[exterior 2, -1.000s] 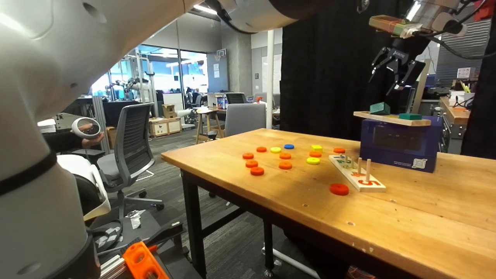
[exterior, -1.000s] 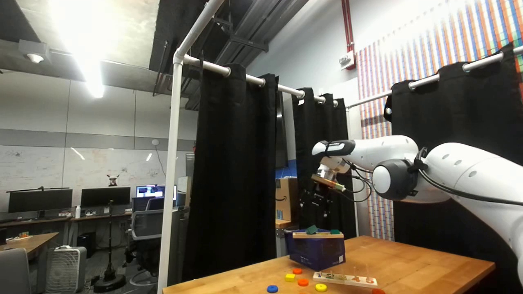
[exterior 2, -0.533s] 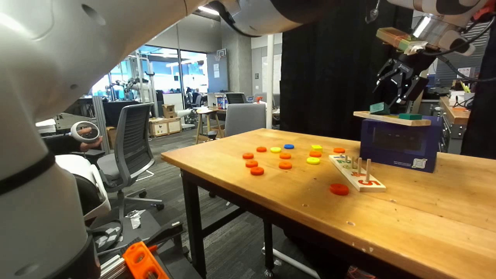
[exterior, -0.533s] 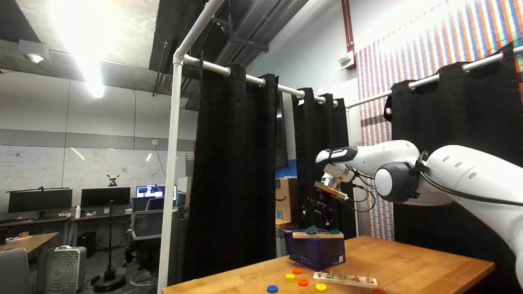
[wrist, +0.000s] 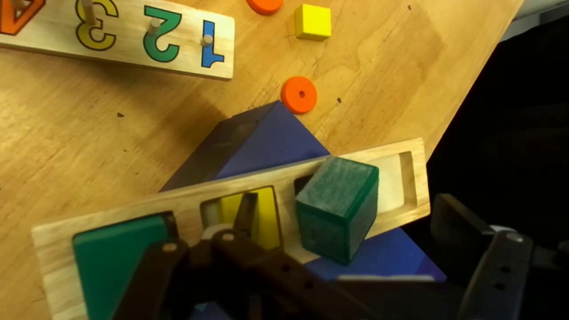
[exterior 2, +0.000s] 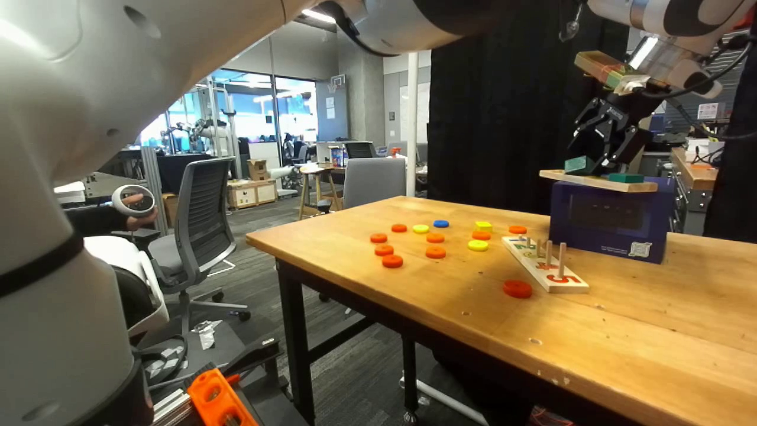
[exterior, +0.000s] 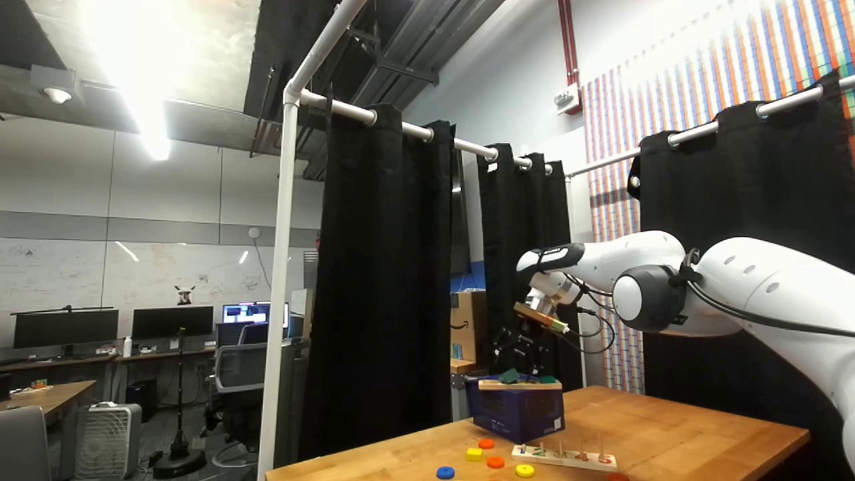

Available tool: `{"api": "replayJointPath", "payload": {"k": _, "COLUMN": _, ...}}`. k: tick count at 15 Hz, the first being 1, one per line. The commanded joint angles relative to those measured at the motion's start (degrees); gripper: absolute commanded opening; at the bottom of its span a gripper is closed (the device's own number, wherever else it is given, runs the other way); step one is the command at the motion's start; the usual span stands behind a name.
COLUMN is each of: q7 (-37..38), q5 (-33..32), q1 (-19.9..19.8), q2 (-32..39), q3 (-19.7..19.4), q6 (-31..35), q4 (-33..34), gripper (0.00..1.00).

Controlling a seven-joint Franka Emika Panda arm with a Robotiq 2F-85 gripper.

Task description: Put the green cube on the wooden pallet

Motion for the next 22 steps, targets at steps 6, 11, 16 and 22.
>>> {"api": "replayJointPath", "payload": {"k": 6, "q7": -0.1, "q5": 1.4, "q1": -0.4, "q2": -1.0, "q3": 1.1, "q6": 2.5, "q4": -1.3, "gripper": 0.42}}
{"api": "replayJointPath", "payload": {"k": 11, "q7": -0.1, "q5": 1.5, "q1": -0.4, "q2": -1.3, "q3": 1.0, "q6": 2.9, "q4": -1.4, "gripper": 0.14}}
{"api": "replayJointPath", "payload": {"k": 16, "q7": 0.3, "q5": 0.3, "q1": 0.3, "q2": -2.4, "q3": 0.2, "q6": 2.8, "q4": -1.5, "gripper": 0.12}}
{"api": "replayJointPath", "payload": {"k": 22, "q7": 0.2, "q5": -1.1, "q1": 1.3, "q2": -3.5, "q3": -0.4, "q6": 2.8, "q4": -1.3, "gripper": 0.13}}
